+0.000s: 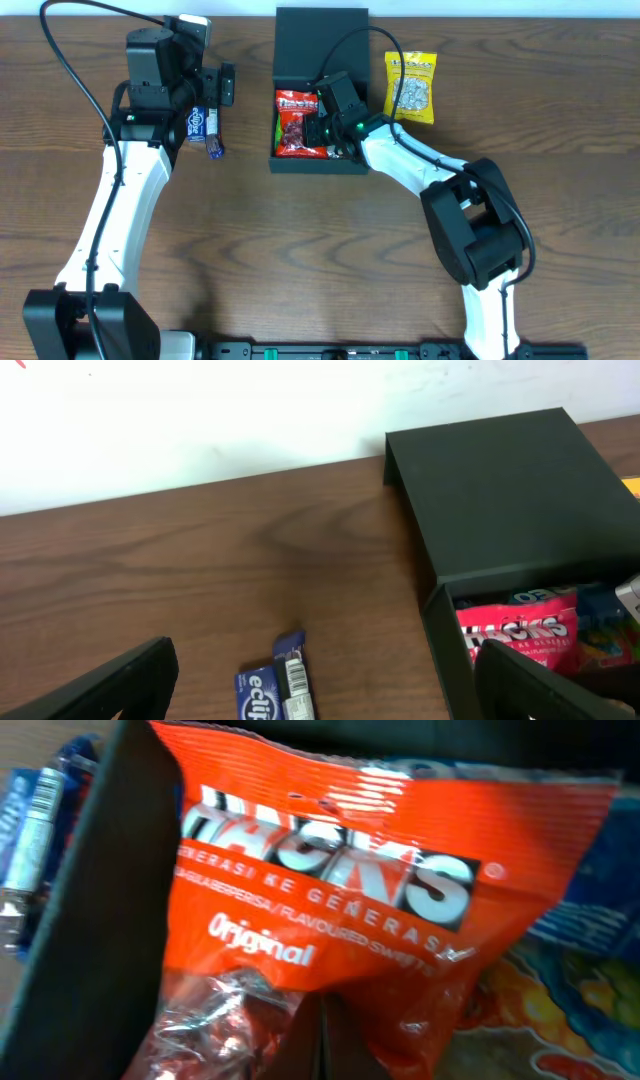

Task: Pack container

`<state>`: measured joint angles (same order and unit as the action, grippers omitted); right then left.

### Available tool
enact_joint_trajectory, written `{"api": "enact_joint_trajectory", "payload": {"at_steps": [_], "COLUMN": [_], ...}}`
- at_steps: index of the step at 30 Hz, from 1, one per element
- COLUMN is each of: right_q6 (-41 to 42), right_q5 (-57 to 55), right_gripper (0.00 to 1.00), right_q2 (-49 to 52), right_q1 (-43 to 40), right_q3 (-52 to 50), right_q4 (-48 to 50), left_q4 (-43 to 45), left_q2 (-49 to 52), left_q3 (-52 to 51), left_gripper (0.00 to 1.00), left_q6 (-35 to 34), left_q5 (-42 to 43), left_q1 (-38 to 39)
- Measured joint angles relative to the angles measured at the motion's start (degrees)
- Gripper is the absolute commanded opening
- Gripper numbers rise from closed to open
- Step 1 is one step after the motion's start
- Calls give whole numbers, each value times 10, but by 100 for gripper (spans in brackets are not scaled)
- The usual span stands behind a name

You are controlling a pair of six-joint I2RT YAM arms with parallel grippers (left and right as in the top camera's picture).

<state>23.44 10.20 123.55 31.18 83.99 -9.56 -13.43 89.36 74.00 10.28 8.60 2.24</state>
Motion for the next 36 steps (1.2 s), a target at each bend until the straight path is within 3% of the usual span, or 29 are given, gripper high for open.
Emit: {"api": "enact_joint_trajectory", "payload": {"at_steps": [12,18,19,22,27,30,34,36], "right_q6": [0,-1,-1,-1,0,0,7,14], "right_q5": [70,80,75,52,5,-17,-43,-51], "right_gripper": [1,1,1,1,1,1,1,1], "right_q2": [-6,-78,-103,-147,-185,-185,-179,-174], "right_q1": [-8,-46,-58,-77,-101,-115,-130,-135], "right_q3": [0,0,0,0,1,2,2,2], "right_q4": [5,-27,-41,-70,-110,-150,-202,-219], "left_q4": [-1,-26,-31,-44,-53,-49,-42,-40], "left_q2": [0,0,0,0,22,68,127,146], "left_q3": [0,0,0,0,0,0,0,0], "left_gripper": [95,95,100,72,52,29,9,6], "left_q6": [0,0,0,-5,-9,-11,-24,-32], "left_q5": [0,0,0,0,16,47,77,86], "left_q1": [0,0,0,0,0,0,0,0]}}
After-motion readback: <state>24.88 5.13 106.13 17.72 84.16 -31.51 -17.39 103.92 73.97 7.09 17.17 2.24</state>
